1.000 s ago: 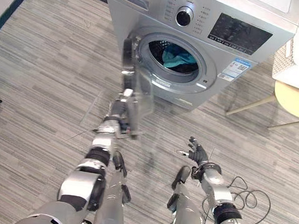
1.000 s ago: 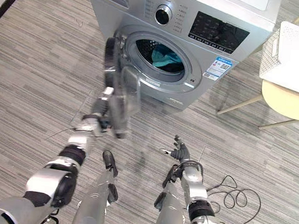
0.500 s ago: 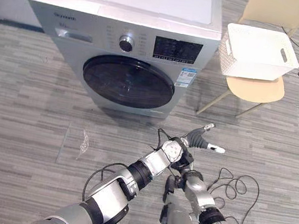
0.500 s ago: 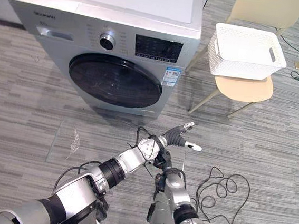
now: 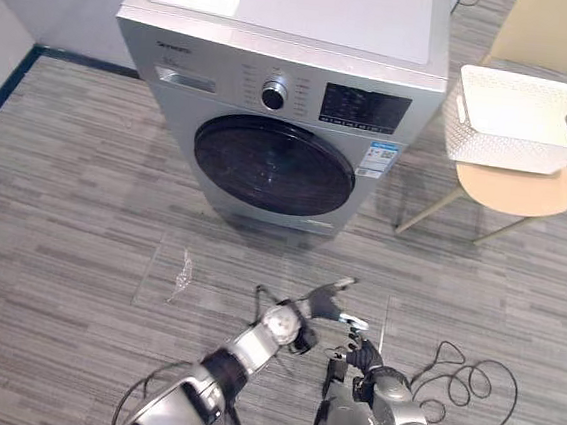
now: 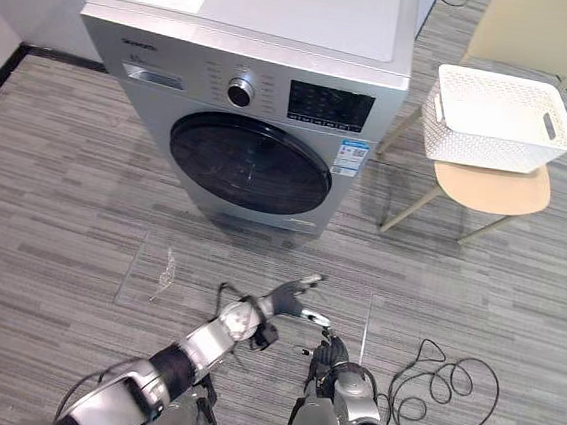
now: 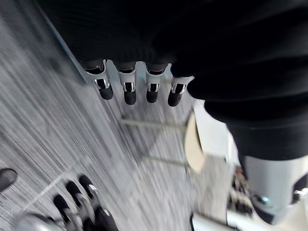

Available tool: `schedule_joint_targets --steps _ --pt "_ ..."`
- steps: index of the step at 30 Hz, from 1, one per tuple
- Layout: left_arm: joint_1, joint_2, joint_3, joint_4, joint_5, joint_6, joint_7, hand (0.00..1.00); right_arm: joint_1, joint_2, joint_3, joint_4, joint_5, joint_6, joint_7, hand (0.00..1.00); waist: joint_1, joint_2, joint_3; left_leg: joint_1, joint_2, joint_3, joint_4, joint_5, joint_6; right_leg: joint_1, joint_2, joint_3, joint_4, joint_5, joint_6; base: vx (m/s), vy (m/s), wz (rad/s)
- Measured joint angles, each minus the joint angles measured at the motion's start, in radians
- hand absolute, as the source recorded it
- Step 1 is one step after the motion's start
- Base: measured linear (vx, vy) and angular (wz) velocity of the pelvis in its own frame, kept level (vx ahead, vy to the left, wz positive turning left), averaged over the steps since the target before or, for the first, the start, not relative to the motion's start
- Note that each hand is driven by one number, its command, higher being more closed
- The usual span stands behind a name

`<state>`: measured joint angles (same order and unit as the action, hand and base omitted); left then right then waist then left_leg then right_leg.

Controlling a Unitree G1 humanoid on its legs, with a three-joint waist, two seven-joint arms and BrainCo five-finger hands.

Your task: Pick up the laundry basket with both hands and put the clothes into the washing machine.

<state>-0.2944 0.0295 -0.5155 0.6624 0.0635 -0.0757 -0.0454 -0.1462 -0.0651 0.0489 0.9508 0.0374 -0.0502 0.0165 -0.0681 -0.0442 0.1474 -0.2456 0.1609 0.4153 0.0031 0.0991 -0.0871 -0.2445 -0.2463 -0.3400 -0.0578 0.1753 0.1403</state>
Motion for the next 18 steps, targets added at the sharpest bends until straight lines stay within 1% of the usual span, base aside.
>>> schedule_joint_targets --steps 1,2,3,4,5,6,7,8,9,10,11,12,13,14,15,16,17,18 --pt "0.051 0.017 0.056 0.000 0.012 -0.012 0.022 0.00 0.002 -0.001 0.004 0.017 0.000 -0.006 -0.004 0.00 0.006 0.001 0.000 -0.002 0.002 -0.020 0.009 0.000 -0.001 0.019 0.000 -0.018 0.000 -0.010 -0.001 0.01 -0.017 0.72" --pt "0.113 0.036 0.126 -0.001 0.028 -0.024 0.048 0.00 0.014 -0.001 0.015 0.026 -0.001 -0.012 -0.016 0.00 0.017 0.006 0.003 -0.029 0.014 -0.062 0.085 -0.034 0.003 0.054 0.000 -0.054 0.002 -0.028 -0.001 0.02 -0.012 0.72" --pt "0.141 0.043 0.158 -0.002 0.030 -0.026 0.056 0.00 0.025 -0.003 0.024 0.027 -0.001 -0.016 -0.018 0.00 0.028 0.012 0.007 -0.050 0.023 -0.090 0.145 -0.061 0.010 0.078 0.001 -0.079 0.005 -0.037 0.002 0.02 0.012 1.05" --pt "0.215 0.055 0.239 -0.019 0.031 -0.038 0.087 0.00 0.040 -0.033 0.032 0.059 -0.004 -0.022 -0.018 0.00 0.061 0.034 0.021 -0.092 0.044 -0.150 0.293 -0.123 0.022 0.139 0.002 -0.135 0.037 -0.071 0.018 0.02 0.038 0.94" --pt "0.242 0.063 0.269 -0.033 0.028 -0.045 0.099 0.00 0.047 -0.041 0.033 0.065 -0.005 -0.022 -0.018 0.00 0.075 0.043 0.026 -0.103 0.045 -0.170 0.335 -0.138 0.029 0.164 -0.002 -0.160 0.051 -0.086 0.029 0.01 0.090 1.38" --pt "0.294 0.077 0.331 -0.046 0.022 -0.060 0.120 0.00 0.068 -0.047 0.031 0.069 -0.005 -0.027 -0.021 0.00 0.095 0.053 0.029 -0.120 0.036 -0.168 0.375 -0.149 0.046 0.213 -0.016 -0.224 0.068 -0.116 0.055 0.02 0.128 1.45" --pt "0.334 0.087 0.393 -0.061 0.004 -0.073 0.136 0.00 0.070 -0.063 0.022 0.090 -0.005 -0.031 -0.026 0.00 0.112 0.060 0.024 -0.122 0.028 -0.155 0.364 -0.183 0.071 0.237 -0.033 -0.278 0.091 -0.139 0.078 0.03 0.128 1.48" --pt "0.347 0.091 0.425 -0.061 -0.013 -0.080 0.143 0.00 0.070 -0.063 0.008 0.095 -0.005 -0.031 -0.032 0.00 0.123 0.059 0.025 -0.131 0.022 -0.155 0.375 -0.188 0.077 0.247 -0.038 -0.292 0.093 -0.145 0.086 0.03 0.103 1.12" --pt "0.372 0.097 0.482 -0.061 -0.022 -0.085 0.152 0.00 0.075 -0.063 -0.012 0.096 -0.004 -0.031 -0.035 0.00 0.143 0.059 0.025 -0.145 0.014 -0.164 0.404 -0.204 0.092 0.267 -0.038 -0.302 0.087 -0.147 0.088 0.04 0.099 0.76" --pt "0.397 0.100 0.533 -0.060 -0.047 -0.086 0.158 0.00 0.073 -0.060 -0.033 0.095 -0.003 -0.031 -0.036 0.00 0.158 0.059 0.025 -0.159 0.004 -0.188 0.443 -0.228 0.094 0.290 -0.039 -0.322 0.084 -0.151 0.094 0.07 0.153 0.88" --pt "0.434 0.106 0.579 -0.043 -0.077 -0.088 0.159 0.00 0.076 -0.053 -0.057 0.095 0.000 -0.032 -0.036 0.00 0.166 0.057 0.026 -0.163 -0.016 -0.214 0.499 -0.273 0.105 0.330 -0.062 -0.351 0.118 -0.177 0.124 0.12 0.230 1.01" --pt "0.470 0.110 0.599 -0.018 -0.103 -0.088 0.158 0.00 0.088 -0.044 -0.086 0.094 0.002 -0.033 -0.036 0.00 0.167 0.047 0.023 -0.158 -0.044 -0.232 0.549 -0.322 0.117 0.358 -0.106 -0.382 0.194 -0.222 0.127 0.19 0.290 1.09" --pt "0.504 0.115 0.602 -0.009 -0.114 -0.088 0.154 0.00 0.103 -0.034 -0.106 0.089 0.011 -0.034 -0.036 0.00 0.167 0.035 0.016 -0.152 -0.058 -0.236 0.578 -0.358 0.120 0.367 -0.149 -0.389 0.274 -0.246 0.122 0.21 0.255 0.87" --pt "0.520 0.114 0.606 0.001 -0.122 -0.087 0.150 0.00 0.111 -0.029 -0.118 0.079 0.016 -0.035 -0.036 0.00 0.170 0.030 0.018 -0.144 -0.068 -0.242 0.593 -0.372 0.126 0.360 -0.184 -0.376 0.349 -0.253 0.115 0.25 0.264 0.62" --pt "0.552 0.108 0.610 0.019 -0.141 -0.084 0.141 0.00 0.117 -0.018 -0.132 0.071 0.037 -0.035 -0.035 0.00 0.171 0.031 0.019 -0.121 -0.085 -0.250 0.603 -0.394 0.138 0.294 -0.244 -0.291 0.545 -0.227 0.037 0.21 0.205 0.46" --pt "0.570 0.108 0.608 0.020 -0.151 -0.083 0.130 0.00 0.123 -0.001 -0.133 0.058 0.046 -0.035 -0.035 0.00 0.169 0.029 0.022 -0.096 -0.092 -0.275 0.594 -0.401 0.143 0.221 -0.251 -0.181 0.689 -0.230 0.000 0.25 0.211 0.57" --pt "0.577 0.108 0.611 0.024 -0.165 -0.083 0.124 0.00 0.135 0.029 -0.133 0.042 0.053 -0.038 -0.032 0.00 0.167 0.026 0.025 -0.065 -0.099 -0.308 0.561 -0.400 0.145 0.140 -0.201 -0.075 0.839 -0.318 0.047 0.28 0.121 0.50" --pt "0.576 0.108 0.622 0.032 -0.169 -0.084 0.120 0.00 0.137 0.042 -0.133 0.042 0.054 -0.041 -0.032 0.00 0.165 0.016 0.023 -0.044 -0.104 -0.320 0.540 -0.398 0.146 0.106 -0.168 -0.046 0.881 -0.355 0.051 0.34 0.082 0.54"
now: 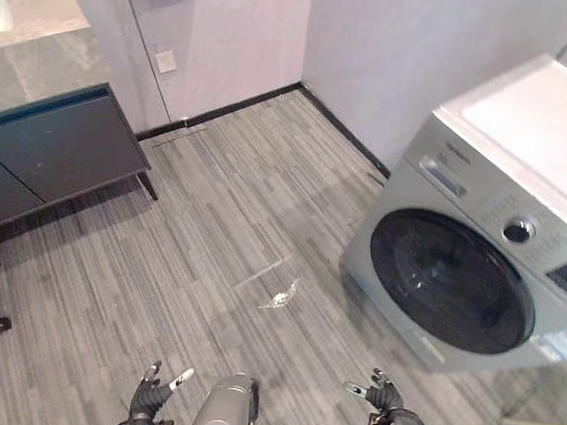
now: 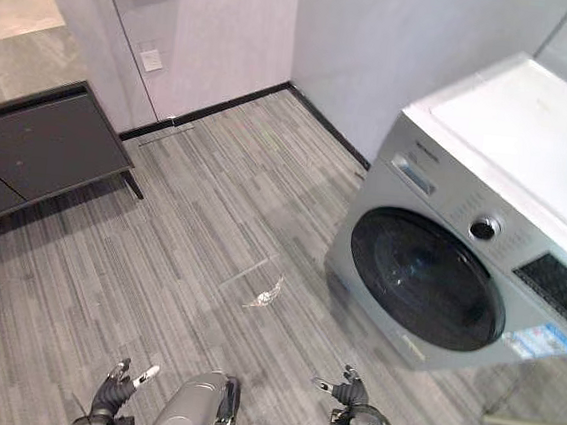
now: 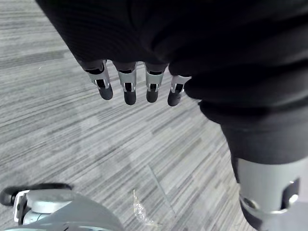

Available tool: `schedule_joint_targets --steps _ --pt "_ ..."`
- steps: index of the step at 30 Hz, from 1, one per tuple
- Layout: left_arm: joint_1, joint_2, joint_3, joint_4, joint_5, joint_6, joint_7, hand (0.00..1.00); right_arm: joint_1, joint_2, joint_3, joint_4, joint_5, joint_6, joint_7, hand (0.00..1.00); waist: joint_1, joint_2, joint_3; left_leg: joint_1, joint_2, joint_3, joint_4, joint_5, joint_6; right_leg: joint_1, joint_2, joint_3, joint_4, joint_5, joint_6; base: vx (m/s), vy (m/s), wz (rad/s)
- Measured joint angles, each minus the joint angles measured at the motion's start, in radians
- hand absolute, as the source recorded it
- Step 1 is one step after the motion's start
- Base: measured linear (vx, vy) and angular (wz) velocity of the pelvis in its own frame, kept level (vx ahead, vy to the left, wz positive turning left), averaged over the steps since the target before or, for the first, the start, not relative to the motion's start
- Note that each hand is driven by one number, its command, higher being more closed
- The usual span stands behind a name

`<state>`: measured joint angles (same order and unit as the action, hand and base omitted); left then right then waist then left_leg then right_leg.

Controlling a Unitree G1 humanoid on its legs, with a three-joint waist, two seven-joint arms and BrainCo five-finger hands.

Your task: Pick up the laundry basket with both hands and put the clothes into the washing machine.

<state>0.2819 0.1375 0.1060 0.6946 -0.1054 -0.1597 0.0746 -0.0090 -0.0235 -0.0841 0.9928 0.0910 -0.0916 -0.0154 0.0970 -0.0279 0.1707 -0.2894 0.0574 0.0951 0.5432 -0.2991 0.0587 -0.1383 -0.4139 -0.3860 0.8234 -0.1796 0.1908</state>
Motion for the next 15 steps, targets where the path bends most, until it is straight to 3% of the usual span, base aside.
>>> schedule_joint_targets --steps 2,3,4,6,7,9,10,11,13,14,15 --pt "-0.025 -0.013 0.035 0.067 -0.008 -0.003 -0.007 0.00 0.005 0.020 0.001 -0.004 0.035 -0.014 0.000 0.00 0.000 -0.018 -0.007 0.079 -0.018 -0.024 -0.065 -0.001 0.001 -0.099 0.106 0.030 -0.033 -0.072 -0.038 0.34 0.024 0.39" --pt "-0.039 -0.022 0.040 0.079 -0.011 -0.003 -0.007 0.00 0.009 0.018 -0.001 -0.010 0.039 -0.018 -0.001 0.00 -0.002 -0.017 -0.007 0.091 -0.028 -0.036 -0.075 -0.002 0.003 -0.125 0.122 0.032 -0.063 -0.077 -0.048 0.37 -0.016 0.87" --pt "-0.083 -0.052 0.056 0.102 -0.022 -0.004 -0.007 0.00 0.018 0.017 -0.012 -0.030 0.060 -0.017 -0.003 0.00 -0.013 -0.007 -0.003 0.102 -0.044 -0.091 -0.086 -0.010 0.006 -0.197 0.163 0.048 -0.188 -0.074 -0.058 0.30 -0.033 1.05" --pt "-0.111 -0.068 0.063 0.102 -0.036 -0.004 -0.007 0.00 0.019 0.017 -0.022 -0.038 0.064 -0.017 -0.002 0.00 -0.026 -0.001 0.002 0.115 -0.047 -0.147 -0.085 -0.020 -0.010 -0.206 0.201 0.091 -0.302 -0.060 -0.065 0.30 -0.075 1.19" --pt "-0.129 -0.068 0.064 0.102 -0.037 -0.004 -0.007 0.00 0.022 0.018 -0.026 -0.034 0.064 -0.016 -0.002 0.00 -0.029 -0.002 0.001 0.131 -0.056 -0.200 -0.085 -0.029 -0.033 -0.212 0.228 0.155 -0.372 -0.030 -0.086 0.38 -0.189 1.36" --pt "-0.137 -0.079 0.096 0.099 -0.030 -0.005 -0.006 0.00 0.055 0.027 -0.024 -0.038 0.063 -0.014 -0.002 0.00 -0.026 -0.023 -0.014 0.170 -0.049 -0.281 -0.059 -0.085 -0.070 -0.170 0.239 0.152 -0.390 0.046 -0.117 0.45 -0.276 1.43" --pt "-0.137 -0.083 0.113 0.100 -0.030 -0.005 -0.003 0.00 0.055 0.031 -0.021 -0.040 0.061 -0.014 -0.001 0.00 -0.024 -0.028 -0.023 0.170 -0.028 -0.278 -0.005 -0.091 -0.082 -0.151 0.245 0.136 -0.382 0.051 -0.133 0.52 -0.342 1.12" --pt "-0.132 -0.098 0.142 0.089 -0.032 -0.004 -0.004 0.00 0.043 0.036 -0.021 -0.049 0.056 -0.014 -0.003 0.00 -0.025 0.006 -0.015 0.090 0.029 -0.238 0.174 -0.062 -0.113 -0.118 0.282 0.077 -0.379 0.022 -0.160 0.60 -0.410 0.72" --pt "-0.124 -0.133 0.166 0.081 -0.040 -0.001 -0.004 0.00 0.035 0.044 -0.010 -0.077 0.056 -0.016 -0.003 0.00 -0.009 0.019 -0.012 -0.053 0.135 -0.148 0.441 0.082 -0.106 -0.044 0.336 0.038 -0.425 -0.003 -0.199 0.52 -0.333 0.32" --pt "-0.125 -0.144 0.165 0.081 -0.040 -0.001 -0.004 0.00 0.034 0.047 0.003 -0.075 0.056 -0.013 -0.007 0.00 0.001 0.015 -0.007 -0.093 0.193 -0.069 0.503 0.074 -0.104 0.007 0.352 0.029 -0.471 -0.005 -0.204 0.39 -0.212 0.17" --pt "-0.126 -0.149 0.166 0.080 -0.042 -0.001 -0.004 0.00 0.033 0.047 0.004 -0.076 0.056 -0.012 -0.008 0.00 0.000 0.007 -0.002 -0.108 0.216 -0.022 0.507 0.072 -0.103 0.050 0.352 0.019 -0.508 -0.005 -0.205 0.38 -0.206 0.30"
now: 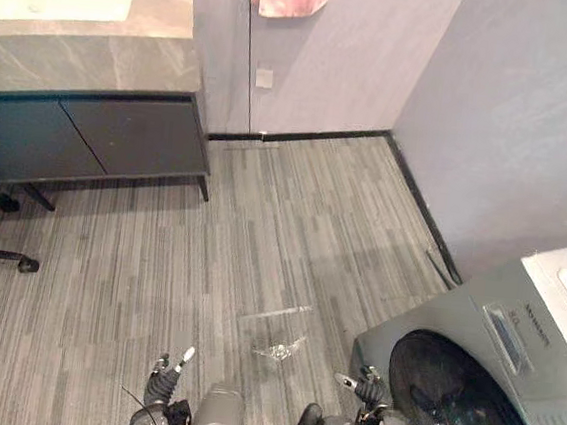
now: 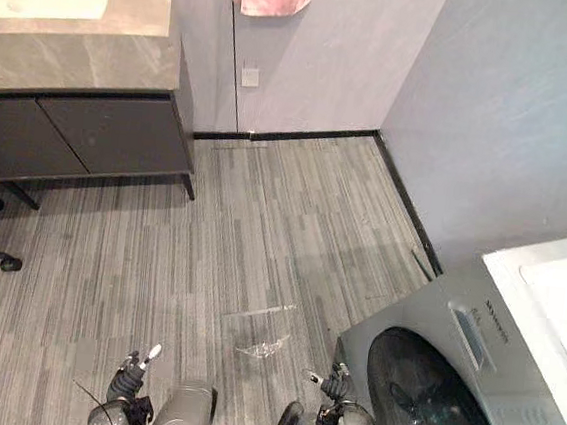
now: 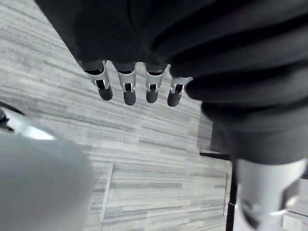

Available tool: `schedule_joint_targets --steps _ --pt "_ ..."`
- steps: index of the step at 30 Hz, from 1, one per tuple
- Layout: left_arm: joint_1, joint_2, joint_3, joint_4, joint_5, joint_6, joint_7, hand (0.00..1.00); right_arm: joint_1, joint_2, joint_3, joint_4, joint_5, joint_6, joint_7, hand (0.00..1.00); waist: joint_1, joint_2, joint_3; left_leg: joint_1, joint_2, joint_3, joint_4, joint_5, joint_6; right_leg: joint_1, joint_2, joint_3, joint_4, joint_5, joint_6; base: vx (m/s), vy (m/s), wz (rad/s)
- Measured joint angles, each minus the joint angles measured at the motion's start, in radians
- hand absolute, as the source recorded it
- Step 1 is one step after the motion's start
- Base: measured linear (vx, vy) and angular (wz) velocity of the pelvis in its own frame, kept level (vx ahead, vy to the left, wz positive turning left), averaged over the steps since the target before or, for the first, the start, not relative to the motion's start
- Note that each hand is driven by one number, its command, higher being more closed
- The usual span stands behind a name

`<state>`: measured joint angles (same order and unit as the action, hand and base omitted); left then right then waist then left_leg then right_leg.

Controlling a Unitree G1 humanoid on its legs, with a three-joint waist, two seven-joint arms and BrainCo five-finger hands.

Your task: Pick up the laundry basket with both hands and put the clothes into the washing machine.

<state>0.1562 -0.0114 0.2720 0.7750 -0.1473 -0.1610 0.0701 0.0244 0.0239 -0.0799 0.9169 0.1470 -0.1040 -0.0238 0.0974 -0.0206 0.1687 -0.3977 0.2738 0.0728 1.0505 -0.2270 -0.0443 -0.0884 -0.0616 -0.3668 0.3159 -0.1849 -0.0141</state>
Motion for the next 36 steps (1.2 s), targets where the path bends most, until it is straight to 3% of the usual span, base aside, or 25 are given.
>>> schedule_joint_targets --steps 3,5,6,7,8,9,10,12,14,16,20,22,23,26,30,36 --pt "-0.010 0.000 0.003 -0.042 0.000 -0.011 0.005 0.00 0.001 -0.006 -0.001 0.000 0.008 -0.001 -0.021 0.00 0.001 -0.012 0.007 -0.038 0.027 0.094 -0.125 -0.006 -0.009 0.083 -0.001 -0.031 -0.090 0.001 -0.001 0.31 -0.092 0.32" --pt "-0.021 0.000 0.004 -0.040 0.000 -0.013 0.007 0.00 -0.015 -0.006 -0.002 0.000 0.009 -0.001 -0.026 0.00 0.001 -0.009 0.008 -0.059 -0.001 0.108 -0.294 -0.003 -0.013 0.103 -0.004 -0.040 -0.116 0.001 0.000 0.26 0.061 0.17" --pt "-0.022 -0.003 0.003 -0.039 0.000 -0.013 0.010 0.00 -0.028 -0.005 -0.002 0.001 0.009 0.000 -0.029 0.00 0.004 -0.002 0.006 -0.054 -0.032 0.106 -0.444 0.022 -0.017 0.110 -0.007 -0.043 -0.113 0.001 0.001 0.25 0.161 0.02" --pt "-0.016 -0.008 0.003 -0.034 0.001 -0.014 0.016 0.00 -0.027 -0.010 -0.004 0.000 0.009 -0.001 -0.032 0.00 0.010 0.016 -0.001 -0.023 -0.050 0.088 -0.587 0.166 0.010 0.131 0.002 -0.041 -0.110 -0.011 0.030 0.26 0.184 -0.03" --pt "-0.019 -0.007 0.003 -0.025 0.002 -0.014 0.020 0.00 -0.031 -0.006 -0.004 0.002 0.009 -0.002 -0.033 0.00 0.018 0.007 0.004 -0.017 -0.054 0.083 -0.583 0.164 0.025 0.143 0.001 -0.040 -0.109 -0.024 0.052 0.25 0.158 0.14" --pt "-0.031 0.011 0.002 -0.015 0.002 -0.014 0.023 0.00 -0.030 0.016 -0.005 -0.004 0.010 -0.003 -0.036 0.00 0.025 -0.040 0.000 -0.016 -0.084 0.092 -0.569 0.164 0.031 0.155 -0.036 -0.046 -0.109 -0.032 0.066 0.25 0.142 0.26" --pt "-0.031 0.018 0.000 -0.014 0.003 -0.014 0.023 0.00 -0.029 0.031 -0.007 -0.015 0.011 -0.004 -0.036 0.00 0.028 -0.061 -0.008 -0.015 -0.104 0.098 -0.566 0.159 0.039 0.156 -0.057 -0.046 -0.099 -0.027 0.073 0.24 0.134 0.35" --pt "-0.029 0.019 -0.005 -0.005 0.003 -0.014 0.023 0.00 -0.030 0.039 -0.006 -0.034 0.011 -0.005 -0.035 0.00 0.029 -0.060 -0.007 0.003 -0.124 0.110 -0.561 0.144 0.053 0.158 -0.087 -0.039 -0.054 -0.023 0.080 0.22 0.192 0.12" --pt "-0.018 0.019 -0.025 0.020 0.004 -0.012 0.024 0.00 -0.030 0.044 -0.002 -0.038 0.010 -0.008 -0.025 0.00 0.028 -0.034 -0.004 0.076 -0.134 0.124 -0.583 0.057 0.058 0.131 -0.124 -0.022 0.105 -0.023 0.081 0.16 0.214 -0.17" --pt "-0.009 0.031 -0.047 0.025 0.012 -0.011 0.019 0.00 -0.017 0.047 0.003 -0.036 0.009 -0.002 -0.012 0.00 0.024 -0.014 0.004 0.139 -0.143 0.130 -0.601 0.021 0.065 0.037 -0.178 0.048 0.320 -0.019 0.107 0.08 0.109 -0.09" --pt "-0.011 0.039 -0.047 0.051 0.013 -0.019 0.019 0.00 0.007 0.045 0.002 -0.017 0.009 -0.001 0.004 0.00 0.011 -0.014 -0.016 0.182 -0.138 0.108 -0.651 0.029 0.054 -0.030 -0.167 0.083 0.206 -0.048 0.136 0.07 -0.010 0.14" --pt "-0.005 0.037 -0.046 0.064 0.012 -0.019 0.019 0.00 0.008 0.047 0.004 0.017 0.008 0.000 0.007 0.00 -0.007 -0.035 -0.036 0.183 -0.151 0.090 -0.667 0.045 0.028 -0.031 -0.150 0.116 0.045 0.022 0.106 0.09 -0.140 0.46" --pt "-0.005 0.039 -0.043 0.067 0.012 -0.019 0.018 0.00 0.013 0.045 0.006 0.045 0.007 0.001 0.006 0.00 -0.007 -0.064 -0.055 0.181 -0.174 0.079 -0.673 0.048 0.021 -0.036 -0.162 0.129 -0.020 0.103 0.133 0.13 -0.206 0.42" --pt "0.003 0.033 -0.039 0.109 0.012 -0.020 0.019 0.00 0.023 0.020 0.001 0.091 -0.002 0.005 0.006 0.00 -0.003 -0.050 -0.126 0.208 -0.167 0.046 -0.761 0.096 -0.013 0.007 -0.132 0.108 -0.121 0.113 0.131 0.14 -0.170 0.23" --pt "0.021 0.018 -0.026 0.160 0.010 -0.019 0.016 0.00 0.022 -0.032 -0.001 0.133 -0.034 0.006 0.005 0.00 -0.015 -0.016 -0.162 0.303 -0.167 0.031 -0.985 0.212 -0.040 0.062 -0.080 0.090 -0.247 0.157 0.111 0.15 -0.141 0.00" --pt "0.020 0.036 -0.026 0.180 0.003 -0.017 0.016 0.00 0.023 -0.054 -0.001 0.150 -0.039 0.006 0.005 0.00 -0.030 -0.033 -0.169 0.355 -0.172 0.040 -1.057 0.234 -0.039 0.075 -0.075 0.109 -0.259 0.159 0.108 0.05 -0.026 -0.09"
